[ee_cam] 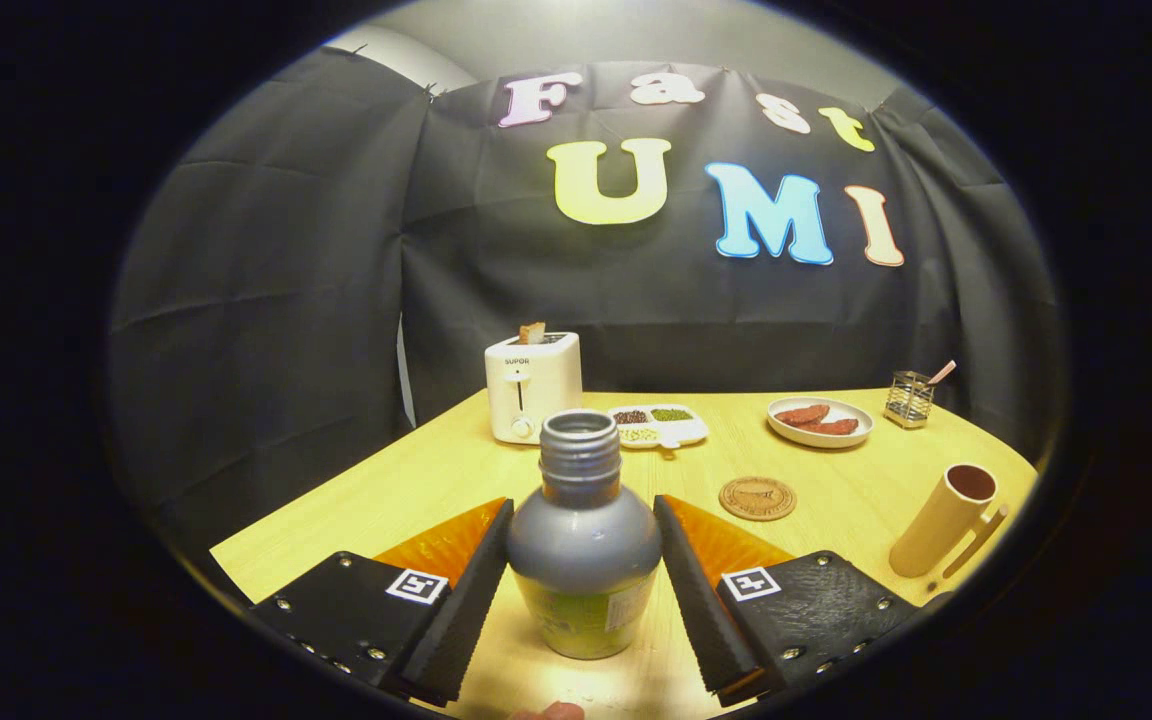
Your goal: Take the bottle from table, then pour the juice into the cup, finally place the bottle on the coaster
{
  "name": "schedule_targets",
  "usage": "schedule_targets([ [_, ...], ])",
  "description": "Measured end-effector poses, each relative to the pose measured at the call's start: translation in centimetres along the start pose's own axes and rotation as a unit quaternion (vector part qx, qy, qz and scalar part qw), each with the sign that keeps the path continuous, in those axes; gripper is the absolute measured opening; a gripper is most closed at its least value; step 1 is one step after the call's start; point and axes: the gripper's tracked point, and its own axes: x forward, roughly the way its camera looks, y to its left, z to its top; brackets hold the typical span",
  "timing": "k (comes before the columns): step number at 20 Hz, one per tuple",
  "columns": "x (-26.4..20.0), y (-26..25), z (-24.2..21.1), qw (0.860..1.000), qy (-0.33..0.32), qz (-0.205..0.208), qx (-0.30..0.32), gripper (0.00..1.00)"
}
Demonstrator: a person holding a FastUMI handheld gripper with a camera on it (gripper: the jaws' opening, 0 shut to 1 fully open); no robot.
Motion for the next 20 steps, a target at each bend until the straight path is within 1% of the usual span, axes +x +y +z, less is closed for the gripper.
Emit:
schedule_targets([
  [14,0.2,0.3,-5.4,0.998,0.065,-0.005,0.002,0.85],
  [19,-0.1,0.1,-5.6,0.997,0.078,-0.01,-0.006,0.85],
  [20,-0.3,0.2,-5.5,0.997,0.082,-0.007,-0.008,0.84],
])
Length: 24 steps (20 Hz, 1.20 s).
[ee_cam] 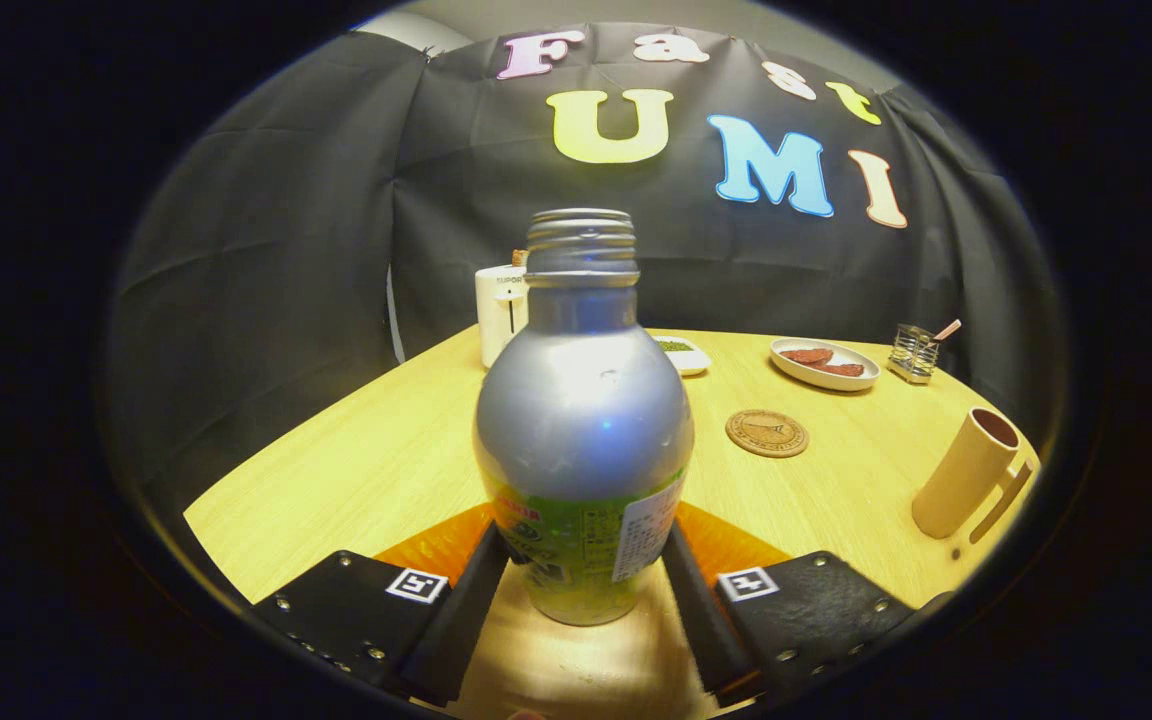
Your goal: Take the bottle from table, then pour the juice into the cup, finally place the bottle on the coaster
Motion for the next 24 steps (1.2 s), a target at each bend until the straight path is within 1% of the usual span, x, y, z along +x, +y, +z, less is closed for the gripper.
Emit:
schedule_targets([
  [1,0.1,-0.1,0.2,1.0,0.002,0.0,0.001,0.81],
  [3,0.1,-0.2,0.2,1.0,0.01,0.001,0.003,0.8],
  [5,0.2,-0.1,0.3,0.999,0.025,0.015,0.022,0.76],
  [7,0.0,-0.4,1.4,0.999,0.026,0.012,0.03,0.76],
  [8,-0.5,-0.6,2.2,0.999,0.023,0.012,0.031,0.73],
  [12,-1.0,-2.5,4.9,0.999,0.016,0.004,0.046,0.73],
  [14,-1.3,-3.9,5.6,0.997,0.021,-0.001,0.072,0.71],
  [18,-2.5,-6.5,7.6,0.992,0.004,-0.021,0.121,0.71],
  [24,-2.9,-8.9,8.6,0.979,-0.005,-0.003,0.206,0.7],
])
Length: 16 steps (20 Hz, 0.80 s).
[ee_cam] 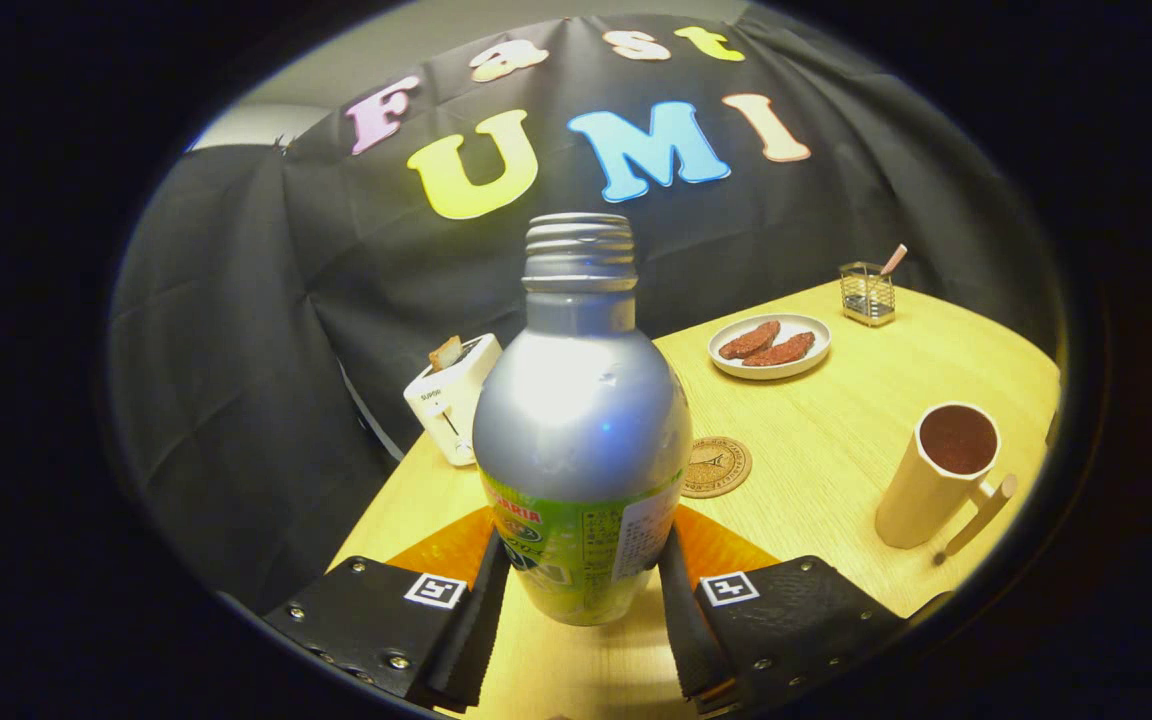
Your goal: Take the bottle from table, then pour the juice into the cup, finally place the bottle on the coaster
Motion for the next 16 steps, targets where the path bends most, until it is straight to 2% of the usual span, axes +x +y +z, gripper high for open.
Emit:
schedule_targets([
  [8,-0.7,-2.9,0.9,0.997,-0.011,-0.004,0.079,0.7],
  [16,-1.1,-5.8,1.9,0.984,-0.032,-0.008,0.173,0.7],
])
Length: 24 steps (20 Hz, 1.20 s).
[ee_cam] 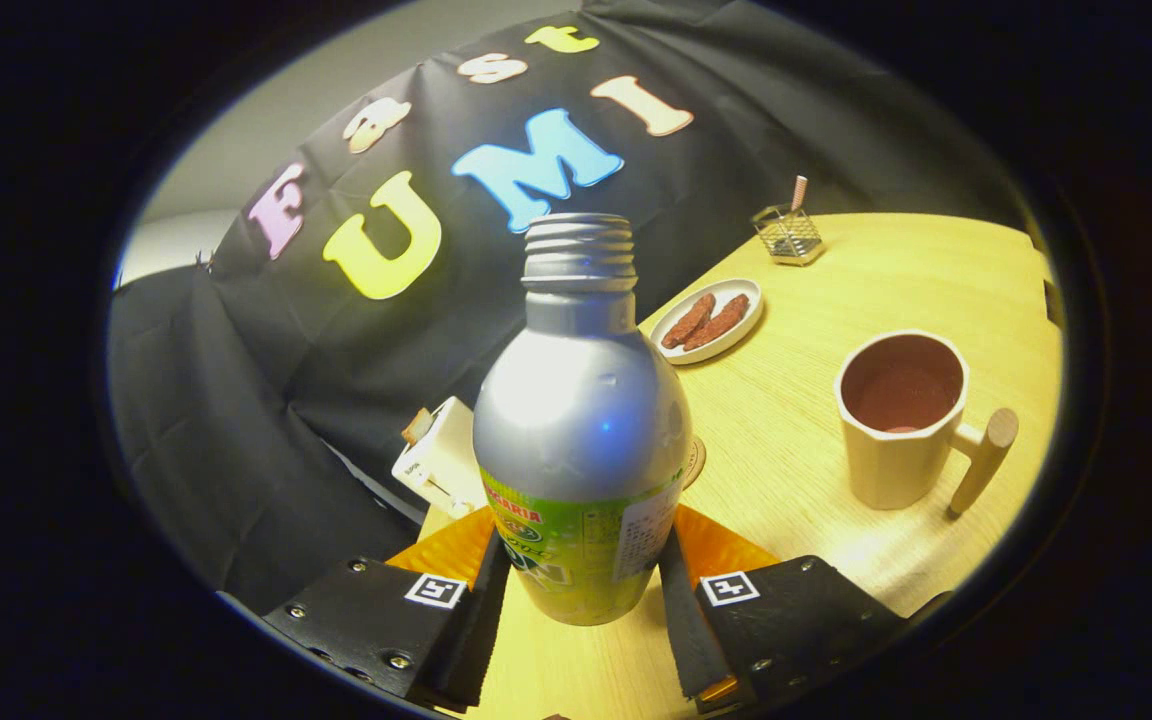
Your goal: Take the bottle from table, then pour the juice into the cup, finally place the bottle on the coaster
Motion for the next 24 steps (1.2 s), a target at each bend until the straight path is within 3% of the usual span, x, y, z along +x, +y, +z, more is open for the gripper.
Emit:
schedule_targets([
  [12,0.1,-2.8,0.8,0.988,-0.006,-0.004,0.155,0.7],
  [24,0.2,-3.2,-0.5,0.955,0.023,0.017,0.295,0.7],
])
